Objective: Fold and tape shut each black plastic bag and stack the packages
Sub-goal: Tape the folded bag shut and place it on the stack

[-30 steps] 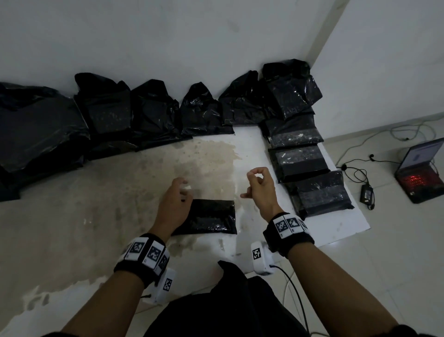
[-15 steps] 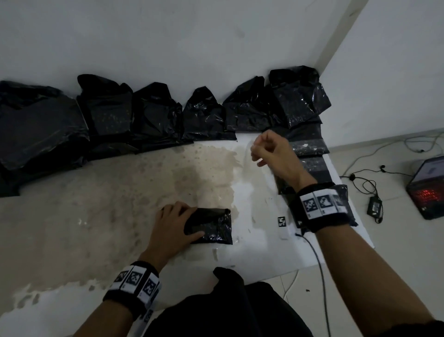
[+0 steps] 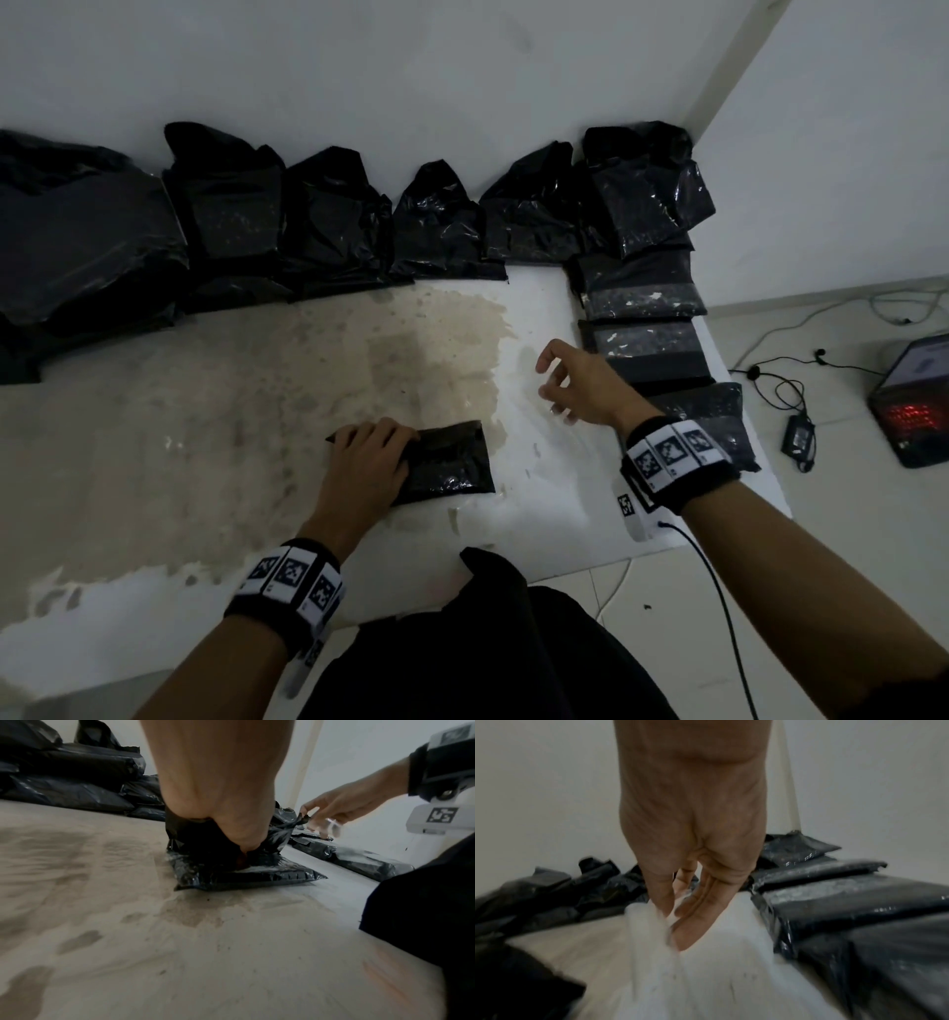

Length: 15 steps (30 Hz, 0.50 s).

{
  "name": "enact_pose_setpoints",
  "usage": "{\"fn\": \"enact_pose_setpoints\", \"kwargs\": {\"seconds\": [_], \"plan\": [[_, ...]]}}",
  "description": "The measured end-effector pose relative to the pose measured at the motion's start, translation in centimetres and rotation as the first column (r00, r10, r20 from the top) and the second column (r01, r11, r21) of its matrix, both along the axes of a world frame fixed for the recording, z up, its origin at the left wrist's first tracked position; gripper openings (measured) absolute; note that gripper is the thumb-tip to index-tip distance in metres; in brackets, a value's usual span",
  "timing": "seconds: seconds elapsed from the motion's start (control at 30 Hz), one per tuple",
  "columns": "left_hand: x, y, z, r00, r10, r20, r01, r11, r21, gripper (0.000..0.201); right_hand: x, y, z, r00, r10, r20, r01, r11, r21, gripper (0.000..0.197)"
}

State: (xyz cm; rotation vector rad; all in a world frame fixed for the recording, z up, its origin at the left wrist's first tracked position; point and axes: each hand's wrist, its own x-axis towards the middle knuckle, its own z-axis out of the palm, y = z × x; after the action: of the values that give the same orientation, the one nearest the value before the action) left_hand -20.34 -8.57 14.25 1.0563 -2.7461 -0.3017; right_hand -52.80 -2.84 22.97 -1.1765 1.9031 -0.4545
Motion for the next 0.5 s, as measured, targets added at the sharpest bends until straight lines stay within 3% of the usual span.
{"fn": "enact_pose_setpoints", "kwargs": {"seconds": [0.2, 0.33, 0.5], "plan": [[-0.2, 0.1, 1.0, 0.999, 0.053, 0.002, -0.053, 0.998, -0.027, 0.030, 0.6, -2.0, -4.9, 0.947, 0.062, -0.315, -0.066, 0.998, -0.001, 0.019], [-0.6, 0.0, 1.6, 0.996, 0.086, -0.008, -0.086, 0.996, -0.004, 0.030, 0.4, -3.3, -6.1, 0.915, 0.101, -0.391, -0.094, 0.995, 0.038, 0.024], [-0.4, -0.1, 1.3, 0.996, 0.093, -0.018, -0.093, 0.996, -0.011, 0.027, 0.1, -3.9, -6.1, 0.893, 0.121, -0.433, -0.088, 0.992, 0.095, 0.050]]}}
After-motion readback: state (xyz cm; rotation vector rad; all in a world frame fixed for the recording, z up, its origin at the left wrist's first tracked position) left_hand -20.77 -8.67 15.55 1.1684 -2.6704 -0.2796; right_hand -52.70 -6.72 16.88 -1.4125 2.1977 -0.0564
